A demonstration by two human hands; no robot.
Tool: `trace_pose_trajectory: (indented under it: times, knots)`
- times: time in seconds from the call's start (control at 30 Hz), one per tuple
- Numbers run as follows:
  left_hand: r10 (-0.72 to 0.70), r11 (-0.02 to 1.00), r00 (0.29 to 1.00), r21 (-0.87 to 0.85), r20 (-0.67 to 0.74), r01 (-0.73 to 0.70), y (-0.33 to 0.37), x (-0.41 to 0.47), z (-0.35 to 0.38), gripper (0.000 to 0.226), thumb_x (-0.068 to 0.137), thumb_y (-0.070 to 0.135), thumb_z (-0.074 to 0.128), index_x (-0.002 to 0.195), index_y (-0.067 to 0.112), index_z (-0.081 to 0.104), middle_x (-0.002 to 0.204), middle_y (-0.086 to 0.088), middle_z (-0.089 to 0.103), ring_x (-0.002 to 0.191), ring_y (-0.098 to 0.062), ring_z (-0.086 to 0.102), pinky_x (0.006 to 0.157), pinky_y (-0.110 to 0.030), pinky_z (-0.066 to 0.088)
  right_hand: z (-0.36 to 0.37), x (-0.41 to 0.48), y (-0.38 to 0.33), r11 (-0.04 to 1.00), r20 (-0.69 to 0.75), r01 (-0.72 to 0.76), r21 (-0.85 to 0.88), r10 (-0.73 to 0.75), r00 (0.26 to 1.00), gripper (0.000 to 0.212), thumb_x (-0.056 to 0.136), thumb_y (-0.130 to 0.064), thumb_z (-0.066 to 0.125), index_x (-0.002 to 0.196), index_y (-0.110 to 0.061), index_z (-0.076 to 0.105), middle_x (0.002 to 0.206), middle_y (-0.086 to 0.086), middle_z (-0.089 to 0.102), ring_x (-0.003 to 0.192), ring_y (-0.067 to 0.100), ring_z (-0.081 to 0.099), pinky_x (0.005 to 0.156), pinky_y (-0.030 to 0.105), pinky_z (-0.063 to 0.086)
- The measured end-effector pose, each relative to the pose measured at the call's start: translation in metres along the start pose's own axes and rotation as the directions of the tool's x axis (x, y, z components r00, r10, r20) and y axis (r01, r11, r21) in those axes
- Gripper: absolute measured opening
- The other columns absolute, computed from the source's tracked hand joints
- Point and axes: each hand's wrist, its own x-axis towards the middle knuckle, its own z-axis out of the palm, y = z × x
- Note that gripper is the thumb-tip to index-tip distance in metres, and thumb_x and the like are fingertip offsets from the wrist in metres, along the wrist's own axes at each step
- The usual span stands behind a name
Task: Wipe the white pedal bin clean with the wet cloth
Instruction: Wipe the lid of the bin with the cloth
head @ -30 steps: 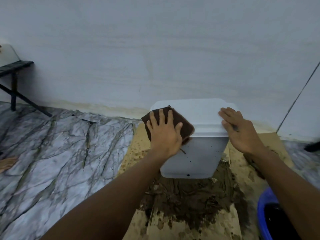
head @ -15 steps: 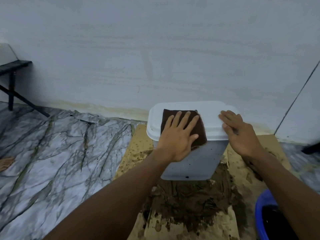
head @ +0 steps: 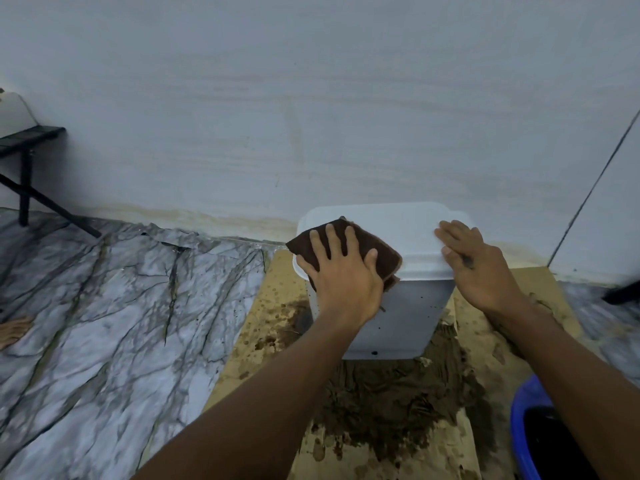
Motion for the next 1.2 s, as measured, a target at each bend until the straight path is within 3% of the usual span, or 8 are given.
trace_pose_trajectory:
  times: [0.1,0.37,0.5,0.7,0.8,1.0,1.13,1.2]
  knots:
    - [0.016,0.999,1.0,0.04,0.003,-0.016,0.012,-0.013,0.005,0.063,0.105,0.048,0.022,0.16,0.019,0.01,0.168,-0.012,0.001,0.152,-0.039,-0.01,0.116,-0.07,0.0,-0.001,0.0,0.0,1.0,0.007,-0.001,-0.014,0.001,1.0,0.039,0.104,-0.012,0.045,0.142,-0.01,0.051,0.154,0.004,0.041,0.143,0.006,0.023,0.122,0.026,0.005]
    - [0.0,0.997,1.0,-0.075,0.015,0.002,-0.017,0.027,-0.008,0.059,0.105,0.051,0.019,0.158,0.026,0.021,0.167,-0.004,0.012,0.154,-0.03,-0.006,0.118,-0.064,-0.009,0.0,0.003,-0.001,1.0,0.02,0.014,-0.021,-0.013,1.0,0.039,0.105,-0.016,0.044,0.143,-0.011,0.05,0.154,0.002,0.04,0.142,0.004,0.022,0.12,0.021,0.003]
    - [-0.033,0.994,0.999,-0.105,0.04,0.037,-0.02,0.03,-0.013,0.058,0.105,0.049,0.02,0.158,0.025,0.021,0.168,-0.006,0.01,0.154,-0.029,-0.006,0.12,-0.062,-0.002,0.0,0.0,-0.001,1.0,-0.002,0.011,-0.006,-0.011,1.0,0.039,0.104,-0.013,0.045,0.142,-0.01,0.052,0.153,0.003,0.041,0.142,0.005,0.024,0.121,0.025,0.006]
    - [-0.029,1.0,0.999,-0.001,-0.018,0.029,0.014,-0.011,0.003,0.063,0.105,0.048,0.022,0.16,0.02,0.01,0.168,-0.01,0.002,0.153,-0.034,-0.01,0.118,-0.067,-0.003,-0.001,-0.001,0.001,0.999,0.004,-0.005,-0.032,0.005,1.0,0.039,0.104,-0.013,0.044,0.143,-0.012,0.051,0.154,0.002,0.04,0.145,0.008,0.024,0.124,0.032,0.009]
    - [-0.022,1.0,1.0,0.014,0.023,0.021,0.021,-0.013,0.003,0.065,0.104,0.051,0.02,0.16,0.02,0.007,0.168,-0.011,-0.002,0.152,-0.036,-0.013,0.116,-0.069,-0.006,-0.001,0.001,0.0,0.999,0.002,0.0,-0.033,0.0,1.0,0.039,0.104,-0.013,0.044,0.142,-0.011,0.051,0.154,0.003,0.041,0.145,0.008,0.024,0.123,0.028,0.007]
    - [-0.027,0.997,0.996,-0.067,0.084,0.032,-0.003,0.03,-0.011,0.061,0.104,0.052,0.02,0.159,0.027,0.017,0.168,-0.004,0.008,0.153,-0.03,-0.008,0.115,-0.068,-0.009,0.002,0.004,-0.002,0.999,0.016,0.02,-0.037,-0.019,1.0,0.04,0.104,-0.017,0.044,0.143,-0.011,0.05,0.154,0.003,0.04,0.143,0.005,0.022,0.121,0.024,0.005]
    - [0.049,0.992,0.993,-0.124,0.104,-0.036,-0.034,0.055,-0.022,0.059,0.103,0.055,0.025,0.157,0.03,0.027,0.167,0.0,0.016,0.154,-0.026,0.0,0.12,-0.063,0.001,0.004,0.006,-0.005,0.999,0.009,0.019,-0.034,-0.019,1.0,0.04,0.105,-0.017,0.044,0.143,-0.01,0.05,0.155,0.004,0.04,0.142,0.004,0.022,0.12,0.021,0.004]
    - [0.054,0.998,0.99,-0.034,0.128,-0.05,-0.034,0.053,-0.021,0.061,0.103,0.055,0.02,0.158,0.028,0.021,0.168,-0.003,0.012,0.154,-0.029,-0.002,0.12,-0.063,-0.001,0.005,0.006,-0.004,0.998,0.007,0.02,-0.054,-0.02,1.0,0.04,0.104,-0.016,0.044,0.143,-0.01,0.05,0.155,0.004,0.04,0.141,0.004,0.021,0.119,0.019,0.003]
